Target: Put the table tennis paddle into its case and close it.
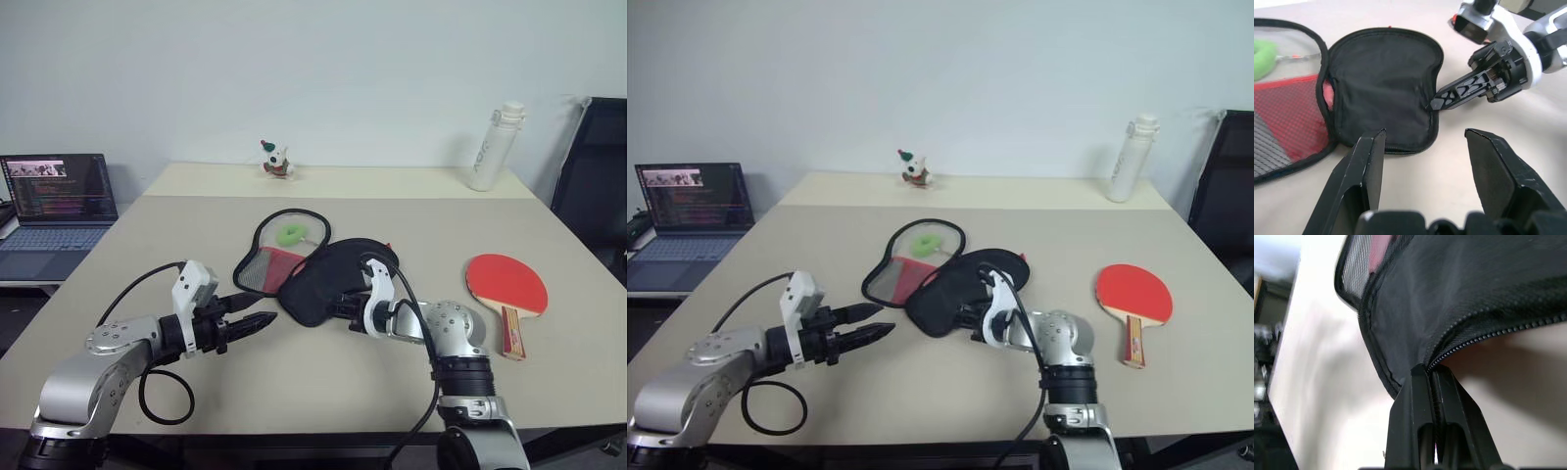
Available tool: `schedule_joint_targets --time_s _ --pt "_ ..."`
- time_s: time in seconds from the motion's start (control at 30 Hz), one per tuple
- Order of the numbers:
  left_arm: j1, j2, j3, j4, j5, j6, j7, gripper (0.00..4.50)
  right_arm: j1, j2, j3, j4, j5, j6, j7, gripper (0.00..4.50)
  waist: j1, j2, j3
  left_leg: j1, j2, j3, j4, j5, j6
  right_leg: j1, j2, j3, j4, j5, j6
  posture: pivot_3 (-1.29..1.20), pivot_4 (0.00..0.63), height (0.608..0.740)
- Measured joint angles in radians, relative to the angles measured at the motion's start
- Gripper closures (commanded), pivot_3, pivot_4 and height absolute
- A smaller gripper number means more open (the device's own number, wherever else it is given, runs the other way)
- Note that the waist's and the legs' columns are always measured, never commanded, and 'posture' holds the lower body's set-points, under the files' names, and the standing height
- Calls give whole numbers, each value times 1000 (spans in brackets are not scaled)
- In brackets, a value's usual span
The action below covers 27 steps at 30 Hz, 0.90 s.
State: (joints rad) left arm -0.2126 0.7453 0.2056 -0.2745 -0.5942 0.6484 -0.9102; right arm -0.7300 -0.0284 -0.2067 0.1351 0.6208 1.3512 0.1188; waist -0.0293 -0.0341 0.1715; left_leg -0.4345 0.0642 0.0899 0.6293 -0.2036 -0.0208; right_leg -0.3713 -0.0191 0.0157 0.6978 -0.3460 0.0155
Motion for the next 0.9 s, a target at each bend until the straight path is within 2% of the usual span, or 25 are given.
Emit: schedule_joint_targets --time_s 0.13,0.27,0.4,0.57,0.77,0.9 --pt "-3 -6 -2 -19 -21 4 7 1685 -42 -155 11 25 -4 32 87 4477 -2 0 0 0 0 0 0 0 0 0 1 0 0 0 0 0 150 740" --pt "-11 -5 -6 -48 -31 5 5 1685 -91 -339 128 77 -17 30 244 4477 -4 0 0 0 0 1 -1 0 0 -1 1 2 -1 0 0 0 150 740" --pt "-16 -5 -18 -48 -32 5 5 1685 -157 -453 257 182 -73 -38 397 4477 -7 0 0 0 0 2 -1 0 0 -2 1 2 -1 0 0 0 150 740" --pt "-20 -5 -30 -47 -31 2 3 1685 -268 -522 376 389 -186 -197 570 4477 -5 0 0 0 0 2 -1 0 0 -1 1 2 -1 0 0 0 150 740" --pt "-32 -8 -58 -43 -22 -6 4 1685 -388 -531 444 633 -318 -356 714 4477 -4 0 1 0 0 2 0 0 0 -1 1 2 -1 0 0 0 150 740" --pt "-37 -17 -71 -39 -20 -16 3 1685 -444 -536 460 759 -398 -463 759 4477 -3 0 1 0 0 3 0 0 0 -1 1 2 -1 0 0 0 150 740"
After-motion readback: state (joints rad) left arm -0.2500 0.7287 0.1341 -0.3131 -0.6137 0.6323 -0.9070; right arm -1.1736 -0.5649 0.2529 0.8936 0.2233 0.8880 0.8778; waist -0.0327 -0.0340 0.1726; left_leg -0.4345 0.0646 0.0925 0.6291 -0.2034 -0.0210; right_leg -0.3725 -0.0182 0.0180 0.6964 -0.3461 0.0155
